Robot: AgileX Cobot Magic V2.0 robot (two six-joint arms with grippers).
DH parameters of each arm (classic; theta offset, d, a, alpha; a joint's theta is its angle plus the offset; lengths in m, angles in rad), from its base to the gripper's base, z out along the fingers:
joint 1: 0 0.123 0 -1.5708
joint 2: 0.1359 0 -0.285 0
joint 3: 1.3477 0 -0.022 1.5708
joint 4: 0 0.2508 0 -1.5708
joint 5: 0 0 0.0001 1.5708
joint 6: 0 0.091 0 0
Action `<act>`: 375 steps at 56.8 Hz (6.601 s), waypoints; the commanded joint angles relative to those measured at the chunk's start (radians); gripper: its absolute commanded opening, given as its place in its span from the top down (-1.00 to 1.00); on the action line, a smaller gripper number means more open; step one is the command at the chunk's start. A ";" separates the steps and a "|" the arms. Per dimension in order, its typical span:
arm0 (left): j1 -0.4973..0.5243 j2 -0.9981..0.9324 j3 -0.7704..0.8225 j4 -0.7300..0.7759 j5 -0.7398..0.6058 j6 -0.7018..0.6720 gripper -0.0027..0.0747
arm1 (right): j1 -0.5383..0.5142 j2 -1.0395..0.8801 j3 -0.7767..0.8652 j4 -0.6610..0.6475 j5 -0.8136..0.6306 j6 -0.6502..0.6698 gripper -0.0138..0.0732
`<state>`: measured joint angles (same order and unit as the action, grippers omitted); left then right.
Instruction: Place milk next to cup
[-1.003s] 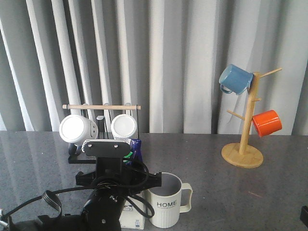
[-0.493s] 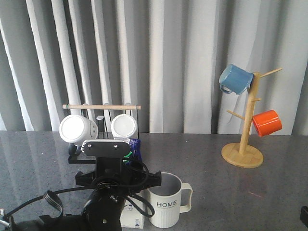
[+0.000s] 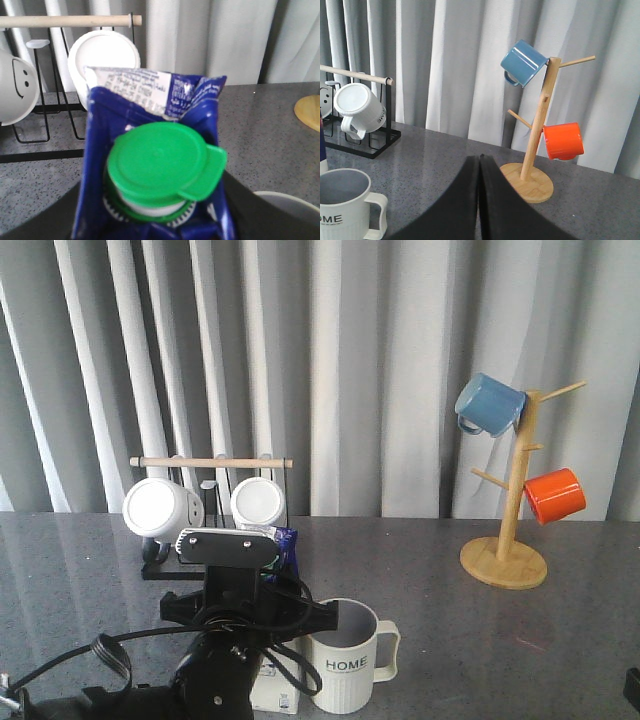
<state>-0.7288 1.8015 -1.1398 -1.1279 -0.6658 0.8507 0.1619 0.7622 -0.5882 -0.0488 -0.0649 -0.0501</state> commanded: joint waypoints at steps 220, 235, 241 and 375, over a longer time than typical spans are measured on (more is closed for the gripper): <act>0.656 -1.672 1.144 1.175 0.505 -0.953 0.95 | -0.005 -0.003 -0.028 -0.010 -0.071 -0.007 0.70; 0.656 -1.696 1.144 1.138 0.508 -0.861 0.95 | -0.005 -0.003 -0.028 -0.010 -0.071 -0.007 0.70; 0.656 -1.696 1.144 1.138 0.508 -0.857 0.95 | -0.005 -0.003 -0.028 -0.010 -0.071 -0.007 0.70; 0.656 -1.826 1.141 1.138 0.666 -0.843 0.95 | -0.142 -0.776 0.612 0.096 0.073 0.008 0.70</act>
<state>-0.0732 -0.0118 0.0240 0.0205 0.0701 0.0082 0.0245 0.0329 0.0004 0.0467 0.0827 -0.0445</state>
